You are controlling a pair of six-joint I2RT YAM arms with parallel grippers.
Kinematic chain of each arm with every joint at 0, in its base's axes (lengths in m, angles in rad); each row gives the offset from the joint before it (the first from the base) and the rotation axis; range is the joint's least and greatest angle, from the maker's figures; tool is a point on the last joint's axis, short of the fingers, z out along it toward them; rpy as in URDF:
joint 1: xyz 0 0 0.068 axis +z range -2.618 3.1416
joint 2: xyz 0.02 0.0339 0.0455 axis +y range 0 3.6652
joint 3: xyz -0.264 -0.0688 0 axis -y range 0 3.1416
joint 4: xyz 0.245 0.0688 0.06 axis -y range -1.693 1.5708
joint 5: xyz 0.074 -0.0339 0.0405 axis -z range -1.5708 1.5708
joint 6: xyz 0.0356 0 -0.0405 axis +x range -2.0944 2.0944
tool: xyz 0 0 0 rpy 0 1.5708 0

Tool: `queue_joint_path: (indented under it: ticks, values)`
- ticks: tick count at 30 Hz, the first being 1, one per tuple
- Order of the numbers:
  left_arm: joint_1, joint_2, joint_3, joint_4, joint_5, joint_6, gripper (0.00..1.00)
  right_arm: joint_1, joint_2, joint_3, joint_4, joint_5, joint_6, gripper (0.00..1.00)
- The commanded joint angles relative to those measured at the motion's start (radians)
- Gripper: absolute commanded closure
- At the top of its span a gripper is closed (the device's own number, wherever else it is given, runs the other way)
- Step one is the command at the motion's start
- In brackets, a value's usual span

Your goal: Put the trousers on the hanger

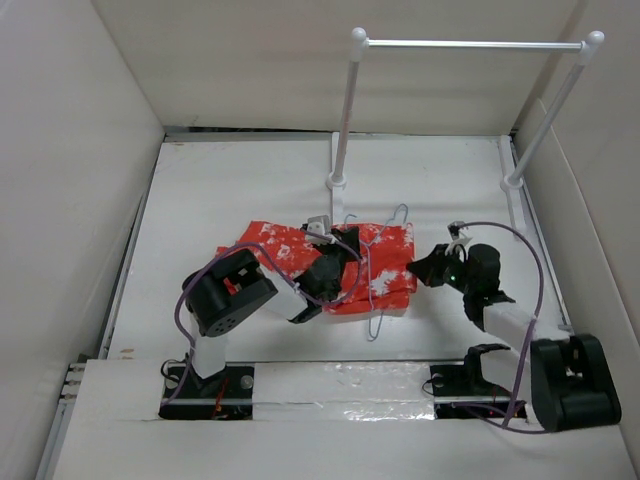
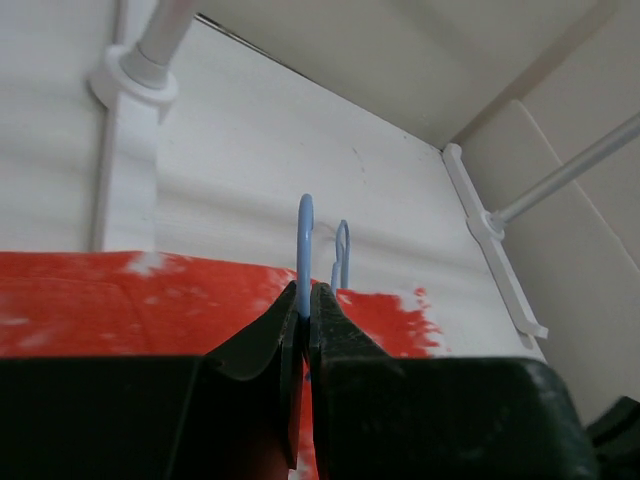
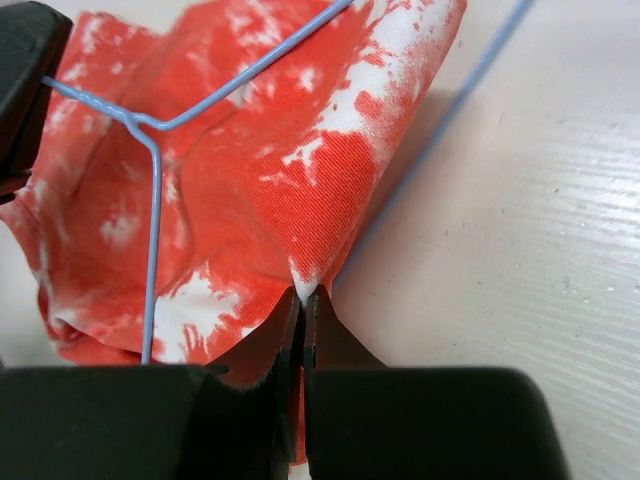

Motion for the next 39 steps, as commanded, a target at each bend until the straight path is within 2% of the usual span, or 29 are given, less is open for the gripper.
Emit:
queue_joint_path:
  ticks: [1, 11, 23, 25, 26, 29, 32, 39]
  values:
    - [0.032, -0.058, -0.069, 0.067, -0.083, 0.145, 1.0, -0.032, -0.141, 0.029, -0.129, 0.011, -0.057, 1.0]
    - [0.075, -0.178, -0.242, 0.075, -0.134, 0.183, 1.0, -0.209, -0.435, 0.034, -0.372, 0.05, -0.089, 1.0]
    - [0.093, -0.361, -0.313, 0.017, -0.112, 0.284, 1.0, -0.248, -0.405, 0.077, -0.391, 0.145, -0.101, 1.0]
    - [0.104, -0.373, -0.309, 0.015, -0.071, 0.316, 1.0, -0.258, -0.411, 0.084, -0.404, 0.169, -0.108, 1.0]
    - [0.104, -0.374, -0.298, 0.003, -0.007, 0.336, 1.0, -0.258, -0.411, 0.097, -0.407, 0.171, -0.111, 1.0]
    - [0.104, -0.371, -0.27, -0.04, 0.101, 0.329, 1.0, -0.258, -0.367, 0.106, -0.342, 0.099, -0.098, 1.0]
    - [0.075, -0.35, -0.247, -0.072, 0.098, 0.338, 1.0, -0.258, -0.29, 0.146, -0.351, 0.039, -0.1, 1.0]
    - [0.057, -0.322, -0.264, -0.132, 0.13, 0.281, 1.0, -0.258, -0.298, 0.2, -0.292, 0.001, -0.035, 1.0]
